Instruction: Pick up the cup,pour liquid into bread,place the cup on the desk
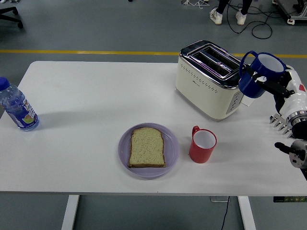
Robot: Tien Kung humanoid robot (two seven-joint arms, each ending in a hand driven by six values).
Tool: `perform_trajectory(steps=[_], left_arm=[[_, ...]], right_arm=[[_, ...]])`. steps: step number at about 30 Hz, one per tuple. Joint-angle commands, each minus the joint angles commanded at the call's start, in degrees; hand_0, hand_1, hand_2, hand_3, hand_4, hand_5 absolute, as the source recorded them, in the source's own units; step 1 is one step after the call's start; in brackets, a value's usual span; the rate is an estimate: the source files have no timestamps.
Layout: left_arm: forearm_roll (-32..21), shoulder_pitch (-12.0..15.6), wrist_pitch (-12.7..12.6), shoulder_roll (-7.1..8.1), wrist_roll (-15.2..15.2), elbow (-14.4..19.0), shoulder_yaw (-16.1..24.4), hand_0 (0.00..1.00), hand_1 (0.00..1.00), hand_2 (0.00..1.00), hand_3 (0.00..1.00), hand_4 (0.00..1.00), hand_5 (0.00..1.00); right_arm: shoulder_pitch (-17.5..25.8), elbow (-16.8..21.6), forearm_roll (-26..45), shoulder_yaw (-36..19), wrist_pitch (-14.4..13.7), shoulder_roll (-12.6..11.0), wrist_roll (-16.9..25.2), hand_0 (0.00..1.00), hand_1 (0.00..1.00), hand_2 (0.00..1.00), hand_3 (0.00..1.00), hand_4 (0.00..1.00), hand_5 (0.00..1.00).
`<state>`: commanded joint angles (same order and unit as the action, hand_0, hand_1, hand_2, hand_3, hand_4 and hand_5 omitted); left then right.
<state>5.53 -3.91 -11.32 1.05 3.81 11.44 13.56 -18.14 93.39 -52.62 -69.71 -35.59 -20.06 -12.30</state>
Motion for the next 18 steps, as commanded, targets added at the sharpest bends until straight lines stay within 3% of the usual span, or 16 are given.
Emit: perform_trajectory(steps=[3, 8, 18], left_arm=[[0.0, -0.1, 0.0, 0.00, 0.0, 0.0, 0.1, 0.633, 0.641, 0.652, 0.503, 0.240, 0.856], [0.1, -0.5, 0.0, 0.00, 0.0, 0.0, 0.5, 0.633, 0.641, 0.652, 0.504, 0.239, 0.854], [0.3, -1.0, 0.0, 0.18, 0.0, 0.0, 0.8, 0.633, 0.642, 0.652, 0.504, 0.239, 0.855]], right_arm=[[0.6, -0.9, -0.3, -1.1, -0.8, 0.0, 2.1, 0.528, 0.474, 0.588, 0.570, 0.506, 0.002], [3.0, -3.6, -2.2, -4.5, -1.4, 0.8, 9.3, 0.515, 0.464, 0.584, 0.572, 0.497, 0.002], [7.8, -8.7, -2.6, -8.5, 1.2, 3.9, 17.6, 0.511, 0.460, 0.584, 0.576, 0.476, 0.002]])
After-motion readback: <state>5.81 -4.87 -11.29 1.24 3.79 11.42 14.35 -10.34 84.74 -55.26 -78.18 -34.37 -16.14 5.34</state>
